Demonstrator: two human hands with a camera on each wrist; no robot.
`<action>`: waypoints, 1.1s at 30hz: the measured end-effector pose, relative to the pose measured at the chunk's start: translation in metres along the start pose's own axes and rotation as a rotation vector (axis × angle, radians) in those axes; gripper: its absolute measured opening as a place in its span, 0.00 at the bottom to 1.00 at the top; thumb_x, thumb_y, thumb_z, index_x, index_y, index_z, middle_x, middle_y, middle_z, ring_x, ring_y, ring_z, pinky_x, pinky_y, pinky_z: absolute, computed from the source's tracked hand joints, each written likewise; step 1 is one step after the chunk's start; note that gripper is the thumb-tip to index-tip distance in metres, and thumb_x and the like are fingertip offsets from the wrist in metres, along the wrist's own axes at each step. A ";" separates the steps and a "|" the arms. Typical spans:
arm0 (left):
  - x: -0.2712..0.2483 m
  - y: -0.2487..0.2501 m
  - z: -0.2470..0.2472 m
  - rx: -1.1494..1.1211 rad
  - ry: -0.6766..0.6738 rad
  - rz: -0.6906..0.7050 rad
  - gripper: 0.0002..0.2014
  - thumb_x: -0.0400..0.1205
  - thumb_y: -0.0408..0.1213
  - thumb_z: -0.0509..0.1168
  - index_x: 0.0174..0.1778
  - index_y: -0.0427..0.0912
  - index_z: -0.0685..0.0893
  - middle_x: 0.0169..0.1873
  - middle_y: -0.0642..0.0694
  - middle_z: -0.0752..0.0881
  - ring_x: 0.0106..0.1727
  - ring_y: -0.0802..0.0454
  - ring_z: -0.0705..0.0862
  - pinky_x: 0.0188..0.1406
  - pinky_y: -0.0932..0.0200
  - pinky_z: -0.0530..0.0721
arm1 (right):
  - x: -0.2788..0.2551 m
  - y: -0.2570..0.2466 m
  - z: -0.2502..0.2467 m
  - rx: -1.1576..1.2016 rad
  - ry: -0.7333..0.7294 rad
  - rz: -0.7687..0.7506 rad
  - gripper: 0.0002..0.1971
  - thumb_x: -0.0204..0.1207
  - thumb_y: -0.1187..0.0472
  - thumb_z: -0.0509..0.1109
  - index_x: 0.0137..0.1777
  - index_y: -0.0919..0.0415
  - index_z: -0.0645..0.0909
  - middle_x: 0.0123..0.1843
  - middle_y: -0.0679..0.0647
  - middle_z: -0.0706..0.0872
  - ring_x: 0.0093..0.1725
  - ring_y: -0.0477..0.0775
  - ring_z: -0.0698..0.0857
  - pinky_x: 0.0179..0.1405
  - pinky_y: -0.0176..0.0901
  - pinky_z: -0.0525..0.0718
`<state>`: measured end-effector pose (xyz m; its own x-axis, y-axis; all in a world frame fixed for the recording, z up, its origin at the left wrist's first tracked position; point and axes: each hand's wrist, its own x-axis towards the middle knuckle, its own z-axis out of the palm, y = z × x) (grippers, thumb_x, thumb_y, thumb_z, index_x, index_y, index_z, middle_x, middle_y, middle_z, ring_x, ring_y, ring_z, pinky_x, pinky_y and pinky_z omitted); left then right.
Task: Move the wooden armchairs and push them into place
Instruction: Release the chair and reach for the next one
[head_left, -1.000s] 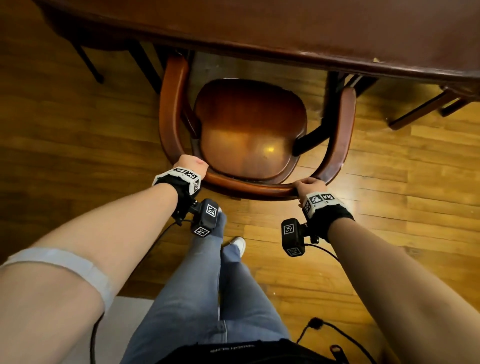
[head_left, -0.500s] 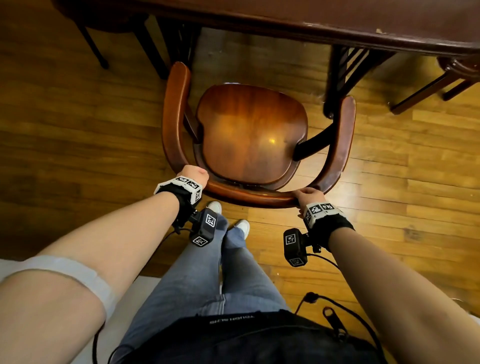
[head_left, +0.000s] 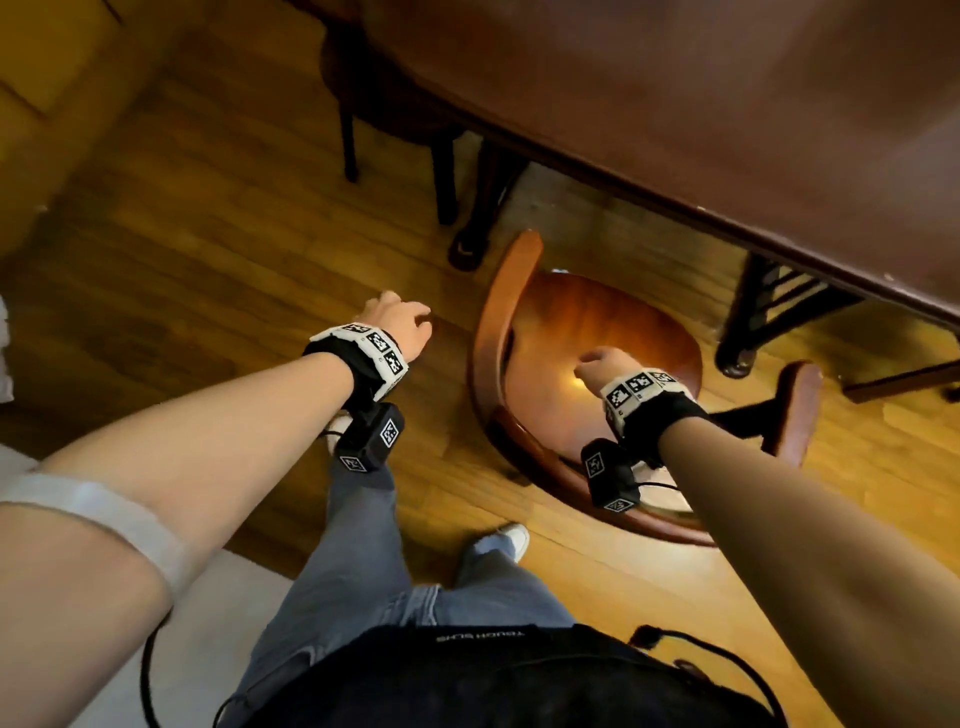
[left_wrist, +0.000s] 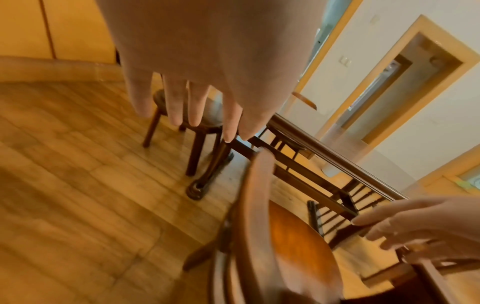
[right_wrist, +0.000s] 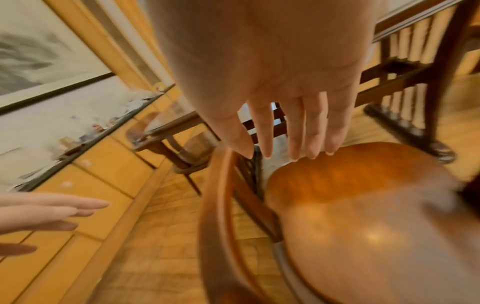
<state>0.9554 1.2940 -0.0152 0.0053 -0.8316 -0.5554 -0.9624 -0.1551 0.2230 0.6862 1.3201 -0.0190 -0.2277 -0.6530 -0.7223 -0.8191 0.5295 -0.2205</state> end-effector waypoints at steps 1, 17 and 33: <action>0.008 -0.026 -0.020 0.006 0.010 -0.017 0.21 0.86 0.48 0.55 0.76 0.56 0.73 0.79 0.43 0.67 0.77 0.40 0.69 0.73 0.41 0.72 | 0.008 -0.039 0.003 -0.033 -0.004 -0.044 0.22 0.80 0.57 0.63 0.74 0.57 0.76 0.75 0.57 0.78 0.73 0.60 0.77 0.72 0.48 0.75; 0.139 -0.329 -0.251 -0.031 0.002 -0.218 0.24 0.87 0.50 0.53 0.81 0.61 0.62 0.85 0.49 0.53 0.85 0.41 0.51 0.81 0.33 0.53 | 0.085 -0.482 0.041 -0.287 -0.086 -0.327 0.23 0.81 0.54 0.59 0.76 0.51 0.73 0.79 0.59 0.72 0.76 0.64 0.73 0.76 0.54 0.73; 0.406 -0.392 -0.460 -0.059 -0.028 -0.240 0.24 0.87 0.49 0.53 0.81 0.61 0.63 0.85 0.48 0.53 0.86 0.41 0.51 0.82 0.31 0.51 | 0.271 -0.772 -0.085 -0.279 -0.001 -0.339 0.27 0.77 0.55 0.64 0.77 0.49 0.71 0.75 0.59 0.73 0.69 0.65 0.78 0.69 0.56 0.79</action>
<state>1.4595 0.7719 0.0402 0.2236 -0.7518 -0.6204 -0.9168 -0.3783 0.1280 1.2122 0.6885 0.0114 0.0790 -0.7642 -0.6402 -0.9584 0.1186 -0.2598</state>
